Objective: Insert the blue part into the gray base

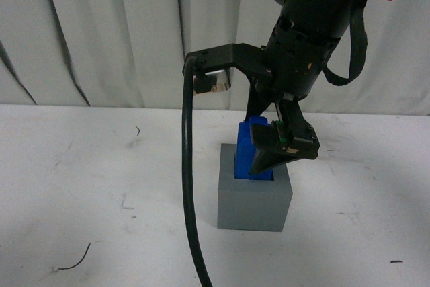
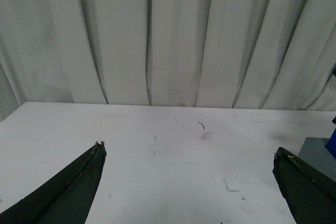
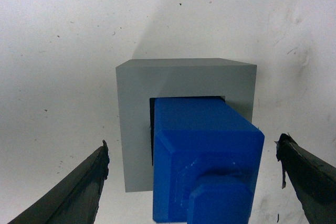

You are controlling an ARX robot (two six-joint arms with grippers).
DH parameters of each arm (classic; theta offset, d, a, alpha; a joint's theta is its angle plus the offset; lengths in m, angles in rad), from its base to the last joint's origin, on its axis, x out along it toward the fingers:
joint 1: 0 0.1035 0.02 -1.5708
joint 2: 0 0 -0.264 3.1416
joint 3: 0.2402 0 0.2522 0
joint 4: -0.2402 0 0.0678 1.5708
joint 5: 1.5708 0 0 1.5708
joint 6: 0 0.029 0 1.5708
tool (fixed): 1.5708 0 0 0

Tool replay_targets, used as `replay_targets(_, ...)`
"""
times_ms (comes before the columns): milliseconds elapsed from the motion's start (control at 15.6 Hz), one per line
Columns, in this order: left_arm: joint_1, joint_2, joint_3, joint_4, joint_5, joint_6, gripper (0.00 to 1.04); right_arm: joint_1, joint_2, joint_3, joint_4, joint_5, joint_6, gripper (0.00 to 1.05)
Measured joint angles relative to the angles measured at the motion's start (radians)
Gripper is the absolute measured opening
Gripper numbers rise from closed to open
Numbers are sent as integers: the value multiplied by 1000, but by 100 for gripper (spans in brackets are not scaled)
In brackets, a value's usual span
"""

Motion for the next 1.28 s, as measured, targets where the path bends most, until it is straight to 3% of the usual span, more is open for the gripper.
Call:
replay_targets(320,0,0,0,0,0,0,98,-23,-152,-100,96,-54,-17,98)
replay_targets(576,0,0,0,0,0,0,98,-48,-304,-221,224,-160,-26,98)
replay_targets(640,0,0,0,0,0,0,98,-64,-395,-301,349,-224,-24,98)
replay_targets(895,0,0,0,0,0,0,98,-187,-695,-650,953,-291,149,98)
replay_targets(1023,0,0,0,0,0,0,98,-274,-938,-991,1355,-232,254,98)
replay_targets(1087,0,0,0,0,0,0,98,-288,-1110,-1217,1566,-146,305,98)
replay_targets(1215,0,0,0,0,0,0,98,-296,-1170,-1315,1642,-106,324,98)
replay_targets(1279,0,0,0,0,0,0,98,-288,-1223,-1329,1511,18,426,91)
